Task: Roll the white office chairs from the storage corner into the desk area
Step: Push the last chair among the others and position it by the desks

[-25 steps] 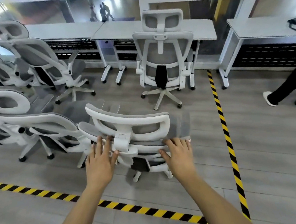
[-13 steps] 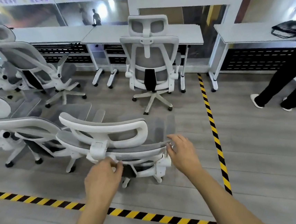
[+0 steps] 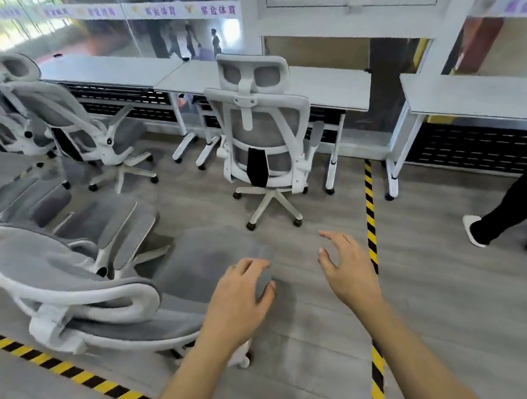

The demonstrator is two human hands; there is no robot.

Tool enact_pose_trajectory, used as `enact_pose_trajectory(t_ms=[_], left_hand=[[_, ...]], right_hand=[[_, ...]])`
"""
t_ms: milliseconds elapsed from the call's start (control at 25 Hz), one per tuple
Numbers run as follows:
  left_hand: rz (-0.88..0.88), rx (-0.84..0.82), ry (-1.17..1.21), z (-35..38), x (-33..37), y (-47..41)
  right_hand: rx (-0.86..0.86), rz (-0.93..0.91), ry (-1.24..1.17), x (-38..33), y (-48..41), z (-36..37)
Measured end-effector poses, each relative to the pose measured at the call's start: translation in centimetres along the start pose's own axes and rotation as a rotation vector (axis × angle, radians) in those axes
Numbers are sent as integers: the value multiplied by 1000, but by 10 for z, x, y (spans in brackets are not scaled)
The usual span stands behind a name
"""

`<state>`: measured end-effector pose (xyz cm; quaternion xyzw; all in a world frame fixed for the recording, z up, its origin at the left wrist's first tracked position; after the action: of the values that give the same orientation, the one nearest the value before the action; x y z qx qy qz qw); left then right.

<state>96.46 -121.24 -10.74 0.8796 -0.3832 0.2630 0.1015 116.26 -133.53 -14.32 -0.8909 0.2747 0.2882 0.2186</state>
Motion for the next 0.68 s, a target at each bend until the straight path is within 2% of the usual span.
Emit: enact_pose_trajectory(t_ms=[320, 680], left_hand=[[-117, 6, 54, 52, 29, -212], [-163, 58, 63, 48, 44, -443]], right_hand=[[-58, -25, -2, 94, -207, -22], [-51, -66, -2, 152, -437, -34]])
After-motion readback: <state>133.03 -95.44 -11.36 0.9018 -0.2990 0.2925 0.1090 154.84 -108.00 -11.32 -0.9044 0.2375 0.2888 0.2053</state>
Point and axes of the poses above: each hand's wrist, its own y-axis away from the middle knuckle, its own z-axis out of the palm, x = y × z, the point moved 1 cm from there along -y, towards the middle knuckle, and after that the axes turned 11 degrees about -z, right-handed, at the moved point
